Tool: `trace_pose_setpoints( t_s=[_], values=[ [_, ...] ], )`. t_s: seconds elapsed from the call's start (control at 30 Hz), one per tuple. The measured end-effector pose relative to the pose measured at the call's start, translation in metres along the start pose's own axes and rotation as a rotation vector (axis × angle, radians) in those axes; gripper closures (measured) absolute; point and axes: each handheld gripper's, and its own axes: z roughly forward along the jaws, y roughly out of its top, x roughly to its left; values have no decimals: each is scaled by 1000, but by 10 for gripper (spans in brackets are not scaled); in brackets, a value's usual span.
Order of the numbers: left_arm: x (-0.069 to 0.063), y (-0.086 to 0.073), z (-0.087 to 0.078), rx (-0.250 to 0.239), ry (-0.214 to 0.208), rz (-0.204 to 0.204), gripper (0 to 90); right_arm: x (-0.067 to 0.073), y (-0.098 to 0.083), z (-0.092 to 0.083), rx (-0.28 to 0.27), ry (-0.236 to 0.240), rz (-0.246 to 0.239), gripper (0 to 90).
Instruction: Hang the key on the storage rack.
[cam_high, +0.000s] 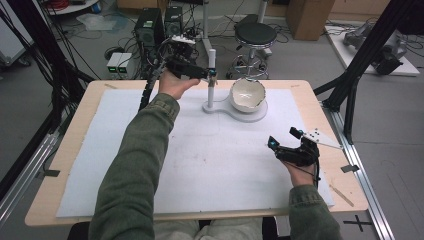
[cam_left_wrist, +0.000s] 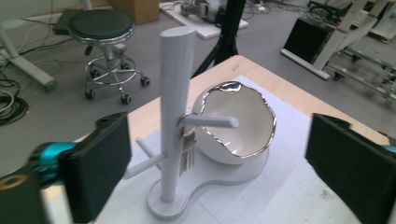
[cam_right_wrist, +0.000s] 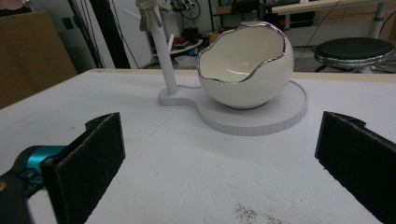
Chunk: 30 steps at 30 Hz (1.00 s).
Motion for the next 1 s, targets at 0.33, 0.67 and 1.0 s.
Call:
trace_pose_setpoints(
  t_s=[0.33,0.67,1.0],
  values=[
    [2,-19,-29,-44,17,9,39,0,0,0,3,-3,4,5],
    [14,-44,-67,-93,32,-22,39,0,-1,3,12,-4,-6,5],
    [16,-72,-94,-118,65,-32,39,1,-1,4,20,-13,-12,5]
  ],
)
